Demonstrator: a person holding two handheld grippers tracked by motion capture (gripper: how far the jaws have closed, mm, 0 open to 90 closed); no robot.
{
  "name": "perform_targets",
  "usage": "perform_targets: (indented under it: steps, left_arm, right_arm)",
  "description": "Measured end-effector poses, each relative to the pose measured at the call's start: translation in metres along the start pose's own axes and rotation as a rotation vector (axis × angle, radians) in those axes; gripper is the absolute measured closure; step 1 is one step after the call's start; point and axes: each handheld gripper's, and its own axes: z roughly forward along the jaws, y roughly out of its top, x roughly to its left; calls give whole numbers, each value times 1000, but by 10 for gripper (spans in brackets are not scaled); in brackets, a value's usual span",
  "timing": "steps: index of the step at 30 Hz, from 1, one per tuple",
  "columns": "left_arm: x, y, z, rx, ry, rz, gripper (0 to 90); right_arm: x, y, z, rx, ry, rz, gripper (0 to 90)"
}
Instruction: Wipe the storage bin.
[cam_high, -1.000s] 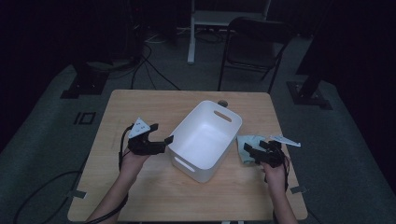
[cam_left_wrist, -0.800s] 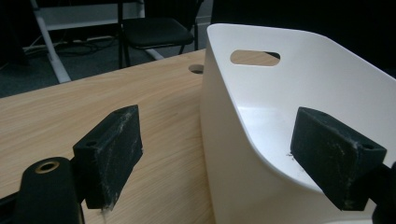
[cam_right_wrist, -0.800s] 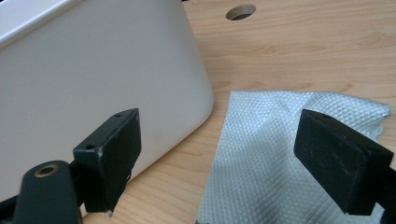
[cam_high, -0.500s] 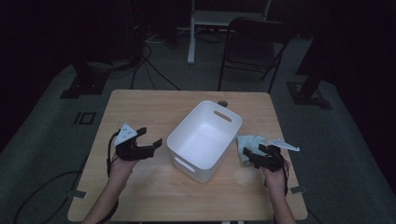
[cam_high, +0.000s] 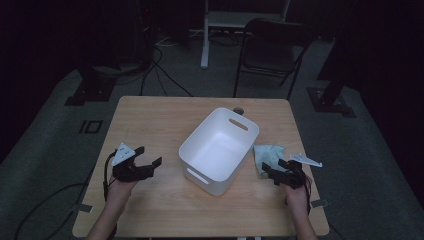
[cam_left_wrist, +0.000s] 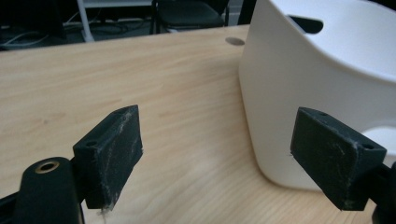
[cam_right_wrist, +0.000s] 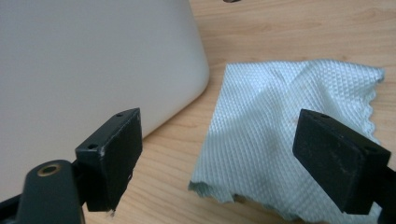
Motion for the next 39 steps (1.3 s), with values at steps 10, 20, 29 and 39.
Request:
perform_targets:
  steps: [10, 20, 29, 39]
  left_arm:
    - [2, -22, -5, 41, 16, -14, 168]
    - [2, -39, -12, 68, 37, -10, 168]
    - [-1, -55, -22, 92, 73, -14, 168]
    - [0, -66, -27, 126, 118, 2, 168]
  right_arm:
    - [-7, -12, -4, 18, -27, 6, 156]
    - [-8, -22, -3, 42, -46, -11, 156]
    - [-3, -30, -4, 47, -64, -52, 155]
    - [1, -41, -14, 40, -72, -73, 155]
